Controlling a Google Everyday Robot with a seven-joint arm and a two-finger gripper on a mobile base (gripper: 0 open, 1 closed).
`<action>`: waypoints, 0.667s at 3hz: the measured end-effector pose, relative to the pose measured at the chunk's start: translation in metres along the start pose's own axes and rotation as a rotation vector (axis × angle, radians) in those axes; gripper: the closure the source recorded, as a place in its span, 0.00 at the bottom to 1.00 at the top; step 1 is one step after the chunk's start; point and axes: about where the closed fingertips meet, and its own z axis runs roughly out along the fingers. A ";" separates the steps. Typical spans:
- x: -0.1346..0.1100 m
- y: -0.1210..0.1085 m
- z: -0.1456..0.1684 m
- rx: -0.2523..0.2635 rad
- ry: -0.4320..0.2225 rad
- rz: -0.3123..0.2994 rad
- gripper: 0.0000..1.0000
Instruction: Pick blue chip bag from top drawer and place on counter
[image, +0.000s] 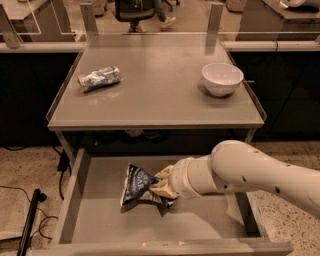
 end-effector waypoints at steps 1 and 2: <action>-0.019 -0.005 -0.034 0.003 -0.031 -0.038 1.00; -0.038 -0.013 -0.077 0.028 -0.067 -0.082 1.00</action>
Offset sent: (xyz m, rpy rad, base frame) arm -0.0024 -0.0417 0.1092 0.0577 -0.1244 0.0509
